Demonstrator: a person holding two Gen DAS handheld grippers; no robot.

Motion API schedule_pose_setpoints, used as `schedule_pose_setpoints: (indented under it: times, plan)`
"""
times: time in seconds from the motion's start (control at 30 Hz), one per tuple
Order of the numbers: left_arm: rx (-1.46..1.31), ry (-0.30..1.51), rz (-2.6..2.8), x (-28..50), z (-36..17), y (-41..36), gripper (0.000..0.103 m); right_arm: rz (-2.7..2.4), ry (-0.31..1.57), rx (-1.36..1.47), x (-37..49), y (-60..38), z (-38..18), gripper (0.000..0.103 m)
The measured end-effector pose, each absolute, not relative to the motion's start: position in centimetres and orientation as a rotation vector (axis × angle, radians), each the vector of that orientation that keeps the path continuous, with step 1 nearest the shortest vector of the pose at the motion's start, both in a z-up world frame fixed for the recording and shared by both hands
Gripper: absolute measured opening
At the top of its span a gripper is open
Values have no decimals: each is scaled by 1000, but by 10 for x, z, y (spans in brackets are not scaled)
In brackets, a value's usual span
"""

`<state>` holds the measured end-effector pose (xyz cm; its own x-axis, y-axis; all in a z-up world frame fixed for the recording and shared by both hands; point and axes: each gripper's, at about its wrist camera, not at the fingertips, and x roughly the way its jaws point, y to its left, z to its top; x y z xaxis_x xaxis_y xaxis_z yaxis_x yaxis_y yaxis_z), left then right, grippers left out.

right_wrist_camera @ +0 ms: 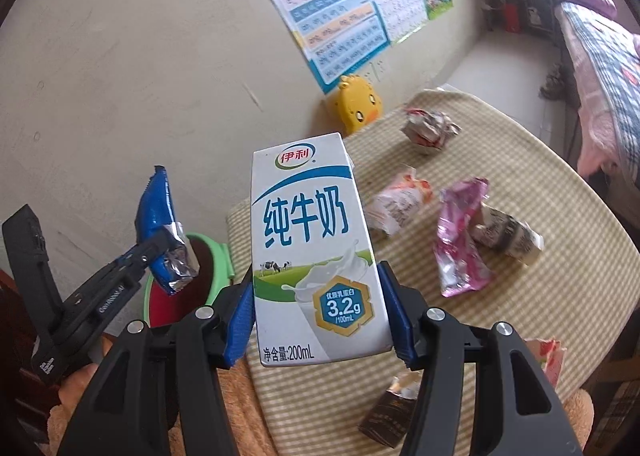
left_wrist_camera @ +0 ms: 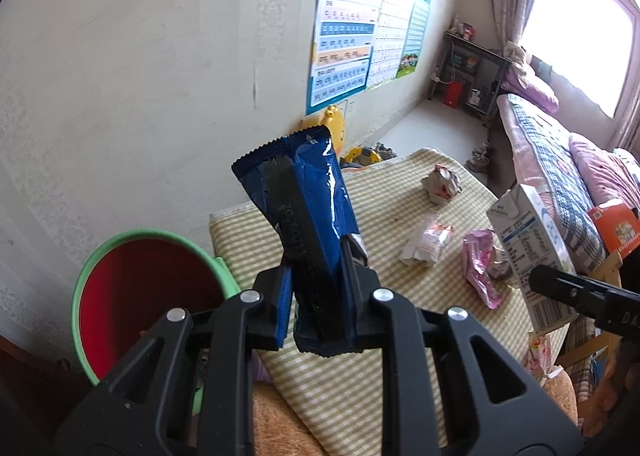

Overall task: Collect trash
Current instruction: 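Carry the blue wrapper to the bucket with left tool while right tool carries the carton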

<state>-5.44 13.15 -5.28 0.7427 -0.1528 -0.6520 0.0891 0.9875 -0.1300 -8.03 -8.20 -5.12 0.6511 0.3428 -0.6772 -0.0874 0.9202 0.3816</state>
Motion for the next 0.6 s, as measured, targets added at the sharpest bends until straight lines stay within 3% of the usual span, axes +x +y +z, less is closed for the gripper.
schedule_pose_setpoints:
  times: [0.6]
  plan:
    - [-151,753,13,-63,-77,208,20,397,882,193,-54,16,-60,54]
